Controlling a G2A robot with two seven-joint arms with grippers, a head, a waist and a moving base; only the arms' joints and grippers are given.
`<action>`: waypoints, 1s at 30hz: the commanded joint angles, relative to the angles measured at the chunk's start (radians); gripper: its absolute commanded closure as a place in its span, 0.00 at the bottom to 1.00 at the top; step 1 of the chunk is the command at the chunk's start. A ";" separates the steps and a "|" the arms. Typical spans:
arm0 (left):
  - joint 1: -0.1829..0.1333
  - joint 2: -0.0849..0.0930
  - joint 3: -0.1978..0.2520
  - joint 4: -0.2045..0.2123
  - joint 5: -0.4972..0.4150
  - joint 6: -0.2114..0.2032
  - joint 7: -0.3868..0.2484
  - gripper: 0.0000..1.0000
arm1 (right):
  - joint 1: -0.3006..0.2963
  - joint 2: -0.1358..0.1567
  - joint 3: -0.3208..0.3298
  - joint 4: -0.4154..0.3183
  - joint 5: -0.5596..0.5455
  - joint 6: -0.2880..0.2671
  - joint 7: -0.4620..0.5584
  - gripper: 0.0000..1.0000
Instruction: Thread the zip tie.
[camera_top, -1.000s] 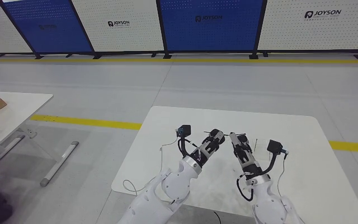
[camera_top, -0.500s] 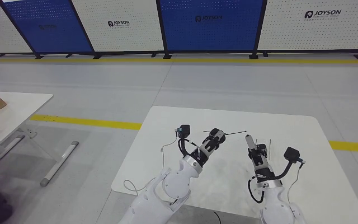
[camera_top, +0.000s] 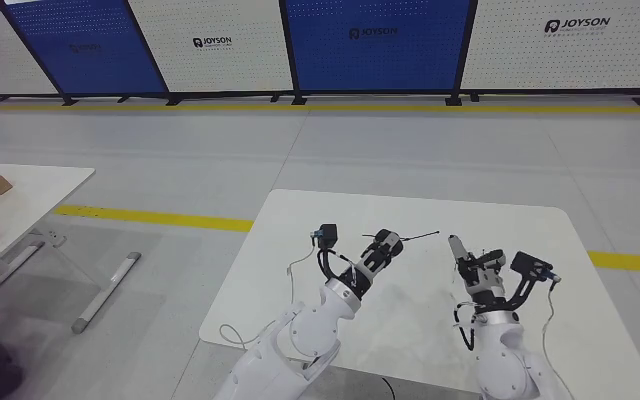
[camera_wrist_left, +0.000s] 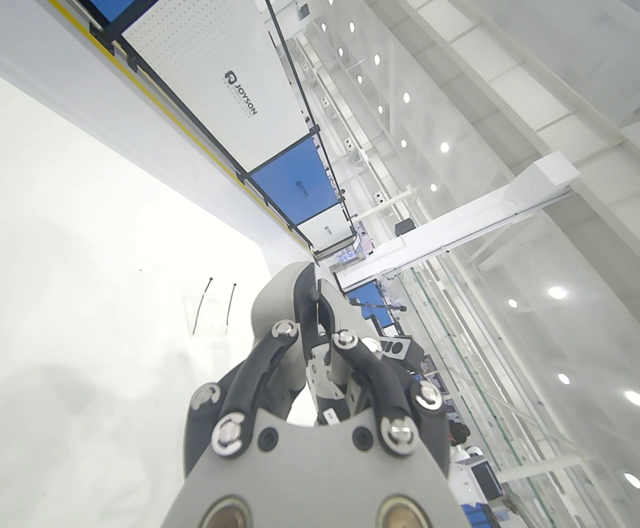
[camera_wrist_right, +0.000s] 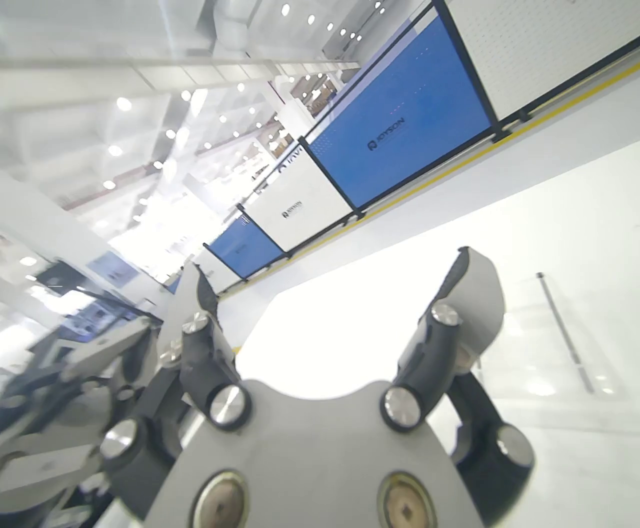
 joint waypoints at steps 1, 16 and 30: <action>0.003 -0.001 -0.002 -0.007 -0.026 0.006 -0.004 1.00 | 0.018 0.005 -0.009 0.003 -0.138 0.041 0.056 0.00; 0.013 -0.003 -0.010 -0.023 -0.067 0.015 0.006 1.00 | 0.048 0.021 0.041 0.027 -0.201 -0.086 0.110 0.00; 0.014 -0.008 -0.021 -0.044 -0.201 0.077 -0.033 1.00 | 0.139 0.065 0.092 0.076 -0.190 -0.398 0.393 0.00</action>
